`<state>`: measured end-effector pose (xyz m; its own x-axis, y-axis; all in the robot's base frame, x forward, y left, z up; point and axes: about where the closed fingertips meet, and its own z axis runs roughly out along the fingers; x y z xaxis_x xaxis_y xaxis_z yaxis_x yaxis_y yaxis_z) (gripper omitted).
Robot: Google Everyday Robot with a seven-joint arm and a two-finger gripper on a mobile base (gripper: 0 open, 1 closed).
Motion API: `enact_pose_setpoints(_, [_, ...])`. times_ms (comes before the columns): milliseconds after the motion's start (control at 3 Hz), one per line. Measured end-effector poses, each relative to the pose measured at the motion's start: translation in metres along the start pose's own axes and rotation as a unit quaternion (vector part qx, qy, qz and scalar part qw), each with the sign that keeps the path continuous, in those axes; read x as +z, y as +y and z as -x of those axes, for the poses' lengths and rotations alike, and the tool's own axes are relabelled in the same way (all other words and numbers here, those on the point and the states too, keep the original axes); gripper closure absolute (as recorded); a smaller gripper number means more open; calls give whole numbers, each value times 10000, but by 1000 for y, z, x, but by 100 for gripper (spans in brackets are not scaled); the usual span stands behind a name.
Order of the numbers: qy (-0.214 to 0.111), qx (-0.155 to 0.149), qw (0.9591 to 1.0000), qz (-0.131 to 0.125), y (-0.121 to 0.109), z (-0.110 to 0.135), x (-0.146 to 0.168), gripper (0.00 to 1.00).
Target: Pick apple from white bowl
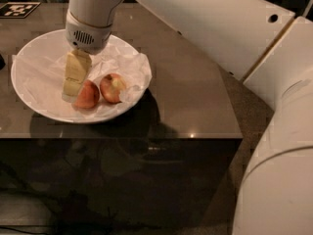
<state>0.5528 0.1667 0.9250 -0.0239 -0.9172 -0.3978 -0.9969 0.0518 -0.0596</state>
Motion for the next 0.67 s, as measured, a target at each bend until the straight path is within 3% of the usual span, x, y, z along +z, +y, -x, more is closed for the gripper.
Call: enact_pose_setpoints(667, [-82,322,9987,377,-7,-6,22,0])
